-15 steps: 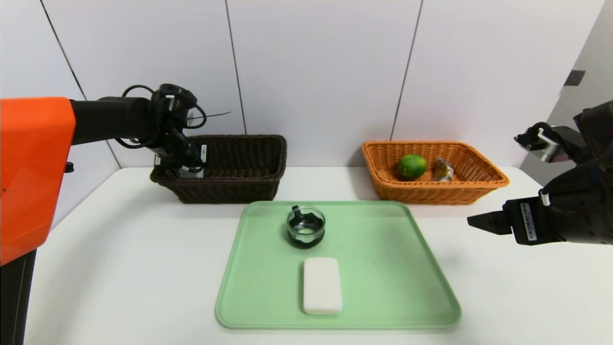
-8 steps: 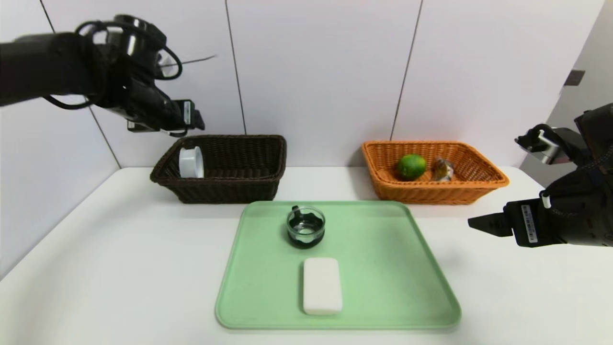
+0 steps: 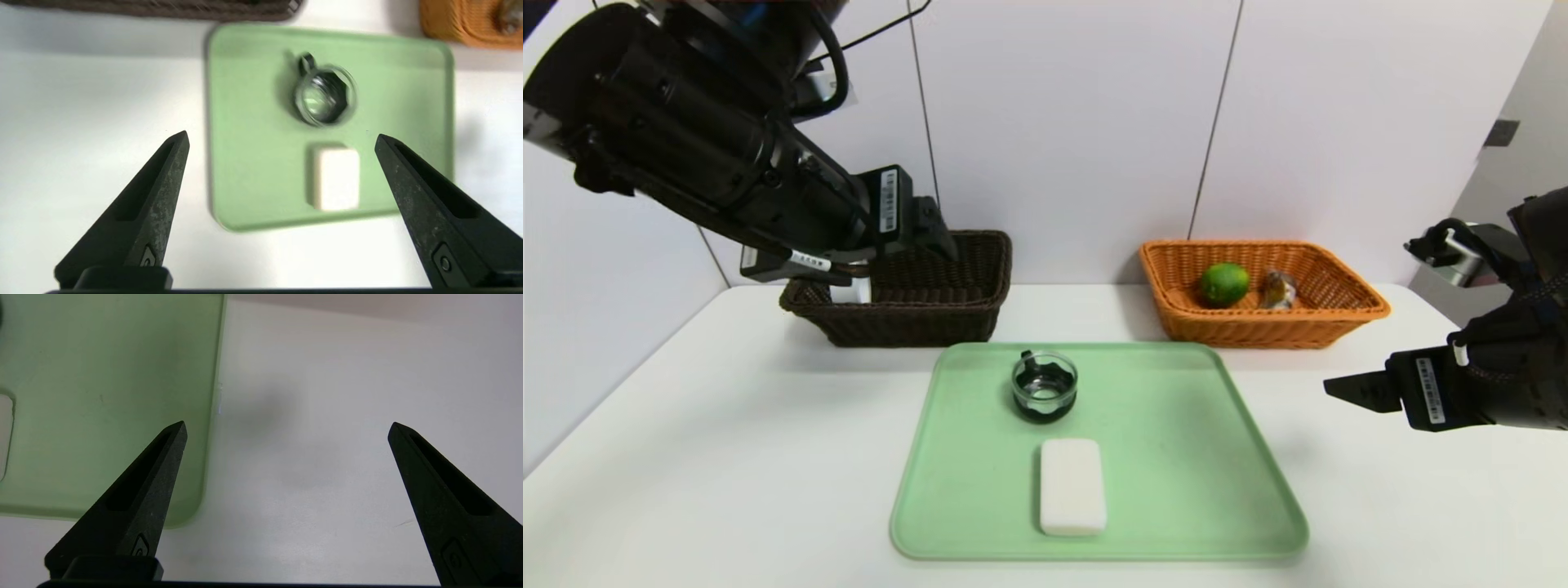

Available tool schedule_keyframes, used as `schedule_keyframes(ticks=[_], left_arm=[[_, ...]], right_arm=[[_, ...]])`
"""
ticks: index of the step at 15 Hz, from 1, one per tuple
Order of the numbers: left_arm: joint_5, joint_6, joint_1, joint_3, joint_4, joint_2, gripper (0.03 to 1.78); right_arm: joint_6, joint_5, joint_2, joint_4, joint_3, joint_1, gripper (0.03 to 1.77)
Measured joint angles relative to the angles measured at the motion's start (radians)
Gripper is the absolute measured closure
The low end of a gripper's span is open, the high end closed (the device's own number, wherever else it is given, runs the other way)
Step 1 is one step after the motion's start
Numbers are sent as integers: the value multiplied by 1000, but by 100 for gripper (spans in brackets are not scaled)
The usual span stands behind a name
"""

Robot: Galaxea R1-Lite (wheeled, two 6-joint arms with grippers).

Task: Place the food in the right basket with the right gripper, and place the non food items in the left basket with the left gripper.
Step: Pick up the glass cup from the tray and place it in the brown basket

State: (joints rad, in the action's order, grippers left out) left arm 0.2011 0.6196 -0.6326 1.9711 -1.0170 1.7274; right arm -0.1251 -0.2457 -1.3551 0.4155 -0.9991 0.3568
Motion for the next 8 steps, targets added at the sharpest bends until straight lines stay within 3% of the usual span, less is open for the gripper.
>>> schedule_keyframes(ticks=[3,8], left_arm=[[-1,90,-99,-6,-50,20,17],[-4,73,-120,-7,-55,74,14]], right_arm=[[-2,0,19,0,6,0,10],[-2,-3,73,0,58,-5,10]])
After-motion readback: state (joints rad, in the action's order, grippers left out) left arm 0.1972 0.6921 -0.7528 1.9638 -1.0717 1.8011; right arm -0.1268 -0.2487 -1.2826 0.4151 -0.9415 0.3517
